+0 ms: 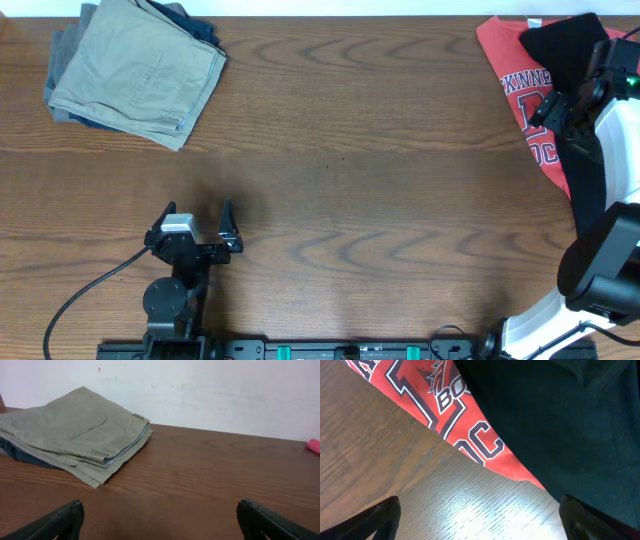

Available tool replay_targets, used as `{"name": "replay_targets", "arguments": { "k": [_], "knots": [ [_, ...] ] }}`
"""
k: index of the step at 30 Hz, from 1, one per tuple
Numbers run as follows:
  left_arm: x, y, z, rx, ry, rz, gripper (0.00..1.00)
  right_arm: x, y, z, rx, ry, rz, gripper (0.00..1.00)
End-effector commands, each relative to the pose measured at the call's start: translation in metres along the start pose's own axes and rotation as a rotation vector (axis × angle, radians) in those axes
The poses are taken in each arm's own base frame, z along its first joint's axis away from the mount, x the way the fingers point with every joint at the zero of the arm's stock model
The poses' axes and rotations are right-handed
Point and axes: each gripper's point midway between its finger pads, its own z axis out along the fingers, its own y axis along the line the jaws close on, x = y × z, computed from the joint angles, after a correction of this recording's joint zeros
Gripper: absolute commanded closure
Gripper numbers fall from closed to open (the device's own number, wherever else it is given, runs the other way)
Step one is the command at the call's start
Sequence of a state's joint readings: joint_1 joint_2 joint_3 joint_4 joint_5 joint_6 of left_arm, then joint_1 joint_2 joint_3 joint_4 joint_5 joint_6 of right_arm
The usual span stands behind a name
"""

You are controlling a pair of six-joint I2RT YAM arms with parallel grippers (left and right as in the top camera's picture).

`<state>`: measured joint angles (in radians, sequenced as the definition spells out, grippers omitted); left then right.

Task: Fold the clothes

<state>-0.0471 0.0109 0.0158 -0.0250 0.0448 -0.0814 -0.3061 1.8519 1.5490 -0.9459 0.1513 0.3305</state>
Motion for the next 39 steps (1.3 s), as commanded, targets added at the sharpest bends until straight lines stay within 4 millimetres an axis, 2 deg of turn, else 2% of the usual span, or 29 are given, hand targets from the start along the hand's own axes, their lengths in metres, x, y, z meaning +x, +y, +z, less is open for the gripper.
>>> {"name": "replay_targets", "arguments": {
  "k": [1,4,8,12,18,23,28,34,36,39],
  "knots": [
    [0.014,0.008,0.0,-0.04,0.045,-0.007,0.02,-0.002,-0.001,-0.002,0.007,-0.008,0.013,0.01],
    [0.014,0.008,0.0,-0.04,0.045,-0.007,0.02,-0.005,0.001,-0.014,-0.006,-0.036,0.011,0.01],
    [0.014,0.008,0.0,-0.04,0.045,-0.007,0.02,-0.011,0.007,-0.045,-0.039,-0.109,0.005,0.01],
    [0.014,0.008,0.0,-0.04,0.045,-0.007,0.02,-0.019,0.004,-0.098,-0.087,-0.231,0.021,0.01],
    [0.014,0.008,0.0,-0.04,0.045,-0.007,0.02,-0.018,-0.015,-0.2,-0.176,-0.472,0.063,0.01],
    [0.014,0.008,0.0,-0.04,0.045,-0.007,0.02,0.003,-0.037,-0.283,-0.251,-0.676,0.099,0.01],
    [0.014,0.008,0.0,-0.04,0.045,-0.007,0.02,0.032,-0.058,-0.344,-0.312,-0.838,0.126,0.01],
    [0.014,0.008,0.0,-0.04,0.045,-0.007,0.02,0.07,-0.069,-0.395,-0.41,-0.975,0.114,0.01],
    [0.014,0.008,0.0,-0.04,0.045,-0.007,0.02,0.086,-0.069,-0.402,-0.447,-0.984,0.089,0.01],
    [0.014,0.008,0.0,-0.04,0.045,-0.007,0.02,0.097,-0.084,-0.413,-0.42,-1.036,0.112,0.01]
  ]
}}
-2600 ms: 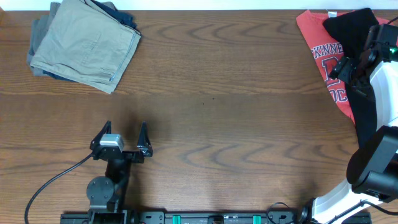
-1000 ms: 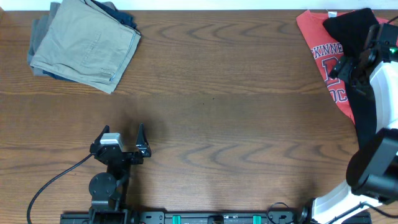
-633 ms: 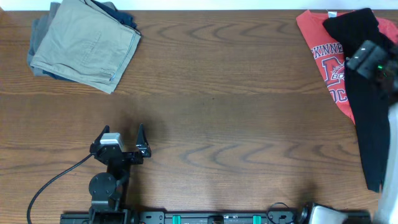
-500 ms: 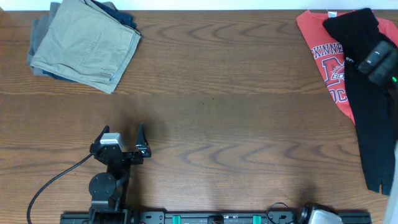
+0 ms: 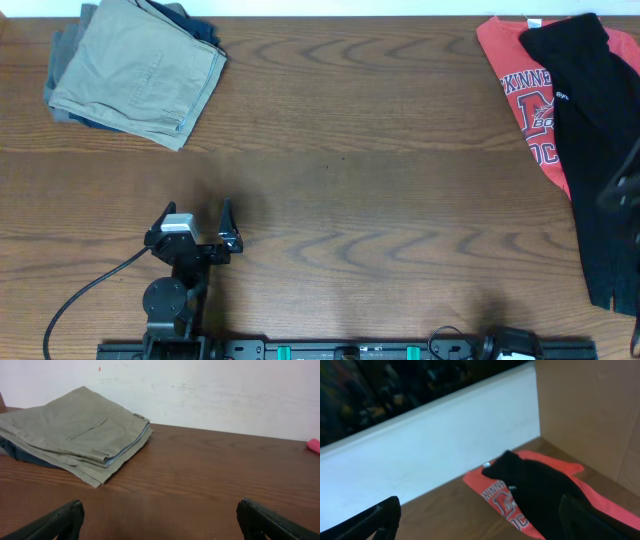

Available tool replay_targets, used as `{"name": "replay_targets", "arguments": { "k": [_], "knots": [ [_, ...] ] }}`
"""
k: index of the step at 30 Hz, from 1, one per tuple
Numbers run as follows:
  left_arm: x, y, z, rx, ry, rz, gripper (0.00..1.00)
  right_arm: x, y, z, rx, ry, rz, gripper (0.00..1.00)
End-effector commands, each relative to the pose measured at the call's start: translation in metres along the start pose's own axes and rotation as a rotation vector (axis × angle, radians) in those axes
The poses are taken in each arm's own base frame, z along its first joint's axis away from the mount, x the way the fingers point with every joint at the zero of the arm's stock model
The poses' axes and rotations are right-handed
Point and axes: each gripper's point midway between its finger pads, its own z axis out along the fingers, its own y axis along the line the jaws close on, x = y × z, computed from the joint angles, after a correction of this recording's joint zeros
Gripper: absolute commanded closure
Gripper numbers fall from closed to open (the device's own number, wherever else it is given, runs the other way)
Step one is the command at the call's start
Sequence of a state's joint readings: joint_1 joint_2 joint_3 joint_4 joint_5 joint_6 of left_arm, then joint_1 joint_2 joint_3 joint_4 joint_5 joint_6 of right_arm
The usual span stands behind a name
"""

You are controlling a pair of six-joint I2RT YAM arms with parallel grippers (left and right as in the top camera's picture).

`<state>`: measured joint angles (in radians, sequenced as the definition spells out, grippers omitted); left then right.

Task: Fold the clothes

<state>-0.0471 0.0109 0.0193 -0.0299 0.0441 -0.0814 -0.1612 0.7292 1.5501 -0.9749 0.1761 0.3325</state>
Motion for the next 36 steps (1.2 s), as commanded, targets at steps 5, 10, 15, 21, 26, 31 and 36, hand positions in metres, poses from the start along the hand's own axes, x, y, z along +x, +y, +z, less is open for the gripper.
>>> {"name": "replay_targets", "arguments": {
  "k": [5,10,15,21,26,31,36],
  "knots": [
    [0.015,0.008,0.001,-0.039,0.043,-0.007,0.02,0.01,0.011,-0.031,-0.125,0.007,-0.003,0.01],
    [0.015,0.008,0.001,-0.039,0.043,-0.007,0.02,0.035,0.024,-0.026,-0.221,0.067,-0.021,0.01],
    [0.015,0.008,0.001,-0.039,0.043,-0.007,0.02,0.057,0.043,-0.01,-0.341,0.028,-0.005,0.01],
    [0.015,0.008,0.001,-0.039,0.043,-0.007,0.02,0.116,0.046,0.005,-0.435,0.051,0.008,0.02],
    [0.015,0.008,0.001,-0.039,0.043,-0.007,0.02,0.164,0.032,0.01,-0.434,0.107,0.093,0.01],
    [0.015,0.008,0.001,-0.039,0.043,-0.007,0.02,0.186,0.027,0.022,-0.452,0.024,0.106,0.01],
    [0.015,0.008,0.001,-0.039,0.043,-0.007,0.02,0.202,0.028,0.036,-0.505,-0.091,0.131,0.02]
  ]
}}
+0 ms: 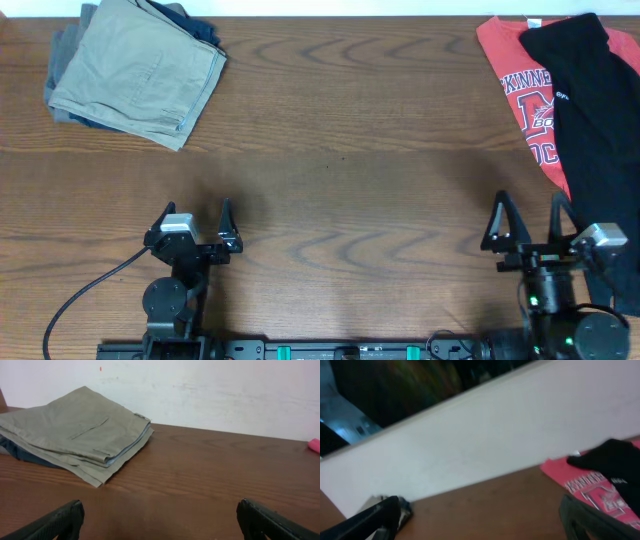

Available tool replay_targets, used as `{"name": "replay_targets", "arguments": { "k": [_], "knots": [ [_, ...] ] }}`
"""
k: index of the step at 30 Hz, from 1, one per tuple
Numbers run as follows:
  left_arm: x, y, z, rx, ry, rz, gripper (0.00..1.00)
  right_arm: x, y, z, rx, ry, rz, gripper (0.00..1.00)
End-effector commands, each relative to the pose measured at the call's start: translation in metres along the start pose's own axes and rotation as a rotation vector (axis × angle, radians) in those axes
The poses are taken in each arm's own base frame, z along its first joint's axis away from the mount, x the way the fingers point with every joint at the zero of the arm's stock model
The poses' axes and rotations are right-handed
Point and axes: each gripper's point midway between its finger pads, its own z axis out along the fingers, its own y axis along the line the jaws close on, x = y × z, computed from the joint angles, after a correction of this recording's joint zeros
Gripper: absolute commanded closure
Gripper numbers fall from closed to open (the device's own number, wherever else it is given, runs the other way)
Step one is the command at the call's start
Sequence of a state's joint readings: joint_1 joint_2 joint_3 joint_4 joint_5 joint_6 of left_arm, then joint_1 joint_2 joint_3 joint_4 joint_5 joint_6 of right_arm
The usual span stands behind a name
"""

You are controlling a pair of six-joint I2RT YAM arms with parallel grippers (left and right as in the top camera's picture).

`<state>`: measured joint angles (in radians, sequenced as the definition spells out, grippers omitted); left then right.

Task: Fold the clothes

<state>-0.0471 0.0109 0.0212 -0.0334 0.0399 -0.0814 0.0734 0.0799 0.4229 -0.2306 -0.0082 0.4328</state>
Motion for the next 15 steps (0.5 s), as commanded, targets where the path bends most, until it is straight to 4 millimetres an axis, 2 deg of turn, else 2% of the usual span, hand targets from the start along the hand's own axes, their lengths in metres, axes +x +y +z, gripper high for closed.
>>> {"name": "replay_targets", "arguments": {
  "k": [1,8,12,15],
  "knots": [
    [0.015,0.007,0.001,-0.034,0.043,-0.007,0.02,0.021,-0.006,0.004,-0.029,-0.018,0.015,0.01],
    [0.015,0.007,0.001,-0.034,0.043,-0.007,0.02,0.054,-0.013,0.017,-0.11,-0.085,0.011,0.01],
    [0.015,0.007,0.001,-0.034,0.043,-0.007,0.02,0.065,-0.018,0.019,-0.116,-0.105,-0.018,0.01],
    [0.015,0.007,0.001,-0.034,0.043,-0.007,0.02,0.067,-0.018,0.02,-0.112,-0.1,-0.113,0.01]
  ]
}}
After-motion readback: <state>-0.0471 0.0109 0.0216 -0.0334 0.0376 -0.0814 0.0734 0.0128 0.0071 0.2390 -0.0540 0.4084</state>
